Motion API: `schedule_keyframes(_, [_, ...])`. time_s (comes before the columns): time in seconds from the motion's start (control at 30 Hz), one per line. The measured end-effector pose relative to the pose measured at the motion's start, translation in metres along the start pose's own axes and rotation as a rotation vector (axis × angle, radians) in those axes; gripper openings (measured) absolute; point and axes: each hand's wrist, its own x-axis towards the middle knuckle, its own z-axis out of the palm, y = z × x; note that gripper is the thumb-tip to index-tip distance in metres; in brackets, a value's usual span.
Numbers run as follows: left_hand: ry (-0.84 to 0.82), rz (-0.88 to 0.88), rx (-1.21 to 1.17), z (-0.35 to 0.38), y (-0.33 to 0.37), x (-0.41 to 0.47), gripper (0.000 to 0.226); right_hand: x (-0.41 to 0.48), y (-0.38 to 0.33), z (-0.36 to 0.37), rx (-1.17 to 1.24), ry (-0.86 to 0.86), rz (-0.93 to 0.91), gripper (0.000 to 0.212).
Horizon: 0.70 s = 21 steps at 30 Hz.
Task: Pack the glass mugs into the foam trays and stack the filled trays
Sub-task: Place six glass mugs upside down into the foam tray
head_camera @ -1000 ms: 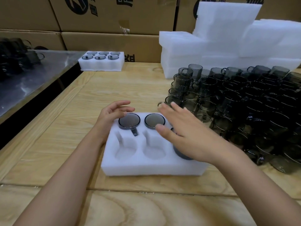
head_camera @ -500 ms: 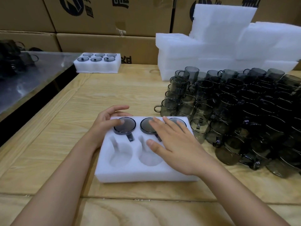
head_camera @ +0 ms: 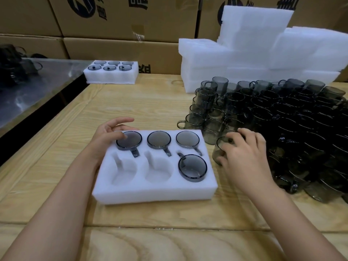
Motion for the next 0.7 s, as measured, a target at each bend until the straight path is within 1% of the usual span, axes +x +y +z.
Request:
schedule_keyframes(0.1, [-0.006, -0.01, -0.002, 0.0, -0.001, 0.0, 0.05, 0.0, 0.0, -0.001, 0.143, 0.02, 0.015, 0.012])
schedule_keyframes(0.27, [0.036, 0.016, 0.04, 0.002, -0.004, 0.005, 0.04, 0.003, 0.006, -0.028, 0.432, 0.06, -0.003, 0.006])
schedule_keyframes(0.33, [0.066, 0.012, 0.037, 0.006, -0.007, 0.007, 0.04, 0.004, 0.01, -0.044, 0.518, 0.077, -0.008, 0.004])
schedule_keyframes(0.43, [0.086, 0.012, 0.011, 0.017, -0.012, 0.011, 0.031, 0.003, 0.007, -0.066, 0.657, 0.087, -0.078, 0.003])
schedule_keyframes(0.5, [0.082, 0.024, 0.006, 0.02, -0.014, 0.013, 0.022, 0.001, -0.004, -0.072, 0.743, 0.024, -0.17, 0.005])
schedule_keyframes(0.53, [0.079, 0.028, 0.007, 0.021, -0.014, 0.014, 0.021, 0.0, -0.012, -0.072, 0.788, -0.033, -0.222, 0.001])
schedule_keyframes(0.63, [0.075, 0.037, 0.017, 0.02, -0.016, 0.013, 0.025, 0.0, -0.032, -0.061, 0.82, -0.18, -0.352, 0.011])
schedule_keyframes(0.7, [0.055, 0.053, 0.028, 0.022, -0.014, 0.01, 0.025, 0.003, -0.042, -0.057, 0.808, -0.244, -0.383, 0.014])
